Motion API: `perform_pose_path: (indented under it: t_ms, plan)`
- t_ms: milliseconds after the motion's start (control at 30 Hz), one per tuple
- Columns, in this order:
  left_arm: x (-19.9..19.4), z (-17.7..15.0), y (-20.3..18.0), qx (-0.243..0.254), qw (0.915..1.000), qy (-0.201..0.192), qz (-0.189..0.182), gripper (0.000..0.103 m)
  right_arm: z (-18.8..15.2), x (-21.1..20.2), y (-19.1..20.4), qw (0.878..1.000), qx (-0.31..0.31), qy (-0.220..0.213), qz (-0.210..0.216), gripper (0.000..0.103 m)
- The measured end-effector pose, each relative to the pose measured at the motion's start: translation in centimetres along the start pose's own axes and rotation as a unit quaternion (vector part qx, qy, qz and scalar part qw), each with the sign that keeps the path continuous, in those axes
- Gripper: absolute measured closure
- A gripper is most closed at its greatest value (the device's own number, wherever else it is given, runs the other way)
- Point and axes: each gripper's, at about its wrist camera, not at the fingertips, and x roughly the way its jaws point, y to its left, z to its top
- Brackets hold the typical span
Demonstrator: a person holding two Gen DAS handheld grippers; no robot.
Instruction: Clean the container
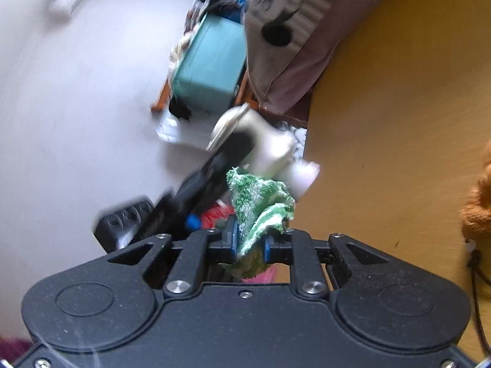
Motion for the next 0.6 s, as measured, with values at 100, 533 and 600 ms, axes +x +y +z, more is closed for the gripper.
perform_pose_path:
  t_ms: [100, 533, 600]
  plan:
    - [0.1, 0.0, -0.1, -0.007, 1.0000, 0.002, -0.003, 0.063, 0.2, -0.9, -0.8, 0.998, 0.029, -0.051, -0.035, 0.087]
    - [0.3, 0.5, 0.3, -0.059, 0.9982, -0.009, -0.006, 0.064, 0.7, -4.4, -0.5, 0.982, 0.019, -0.172, -0.073, 0.087]
    - [0.6, 0.5, 0.3, -0.070, 0.9975, -0.007, -0.001, 0.064, 1.0, -4.3, -0.6, 0.981, 0.024, -0.179, -0.074, 0.087]
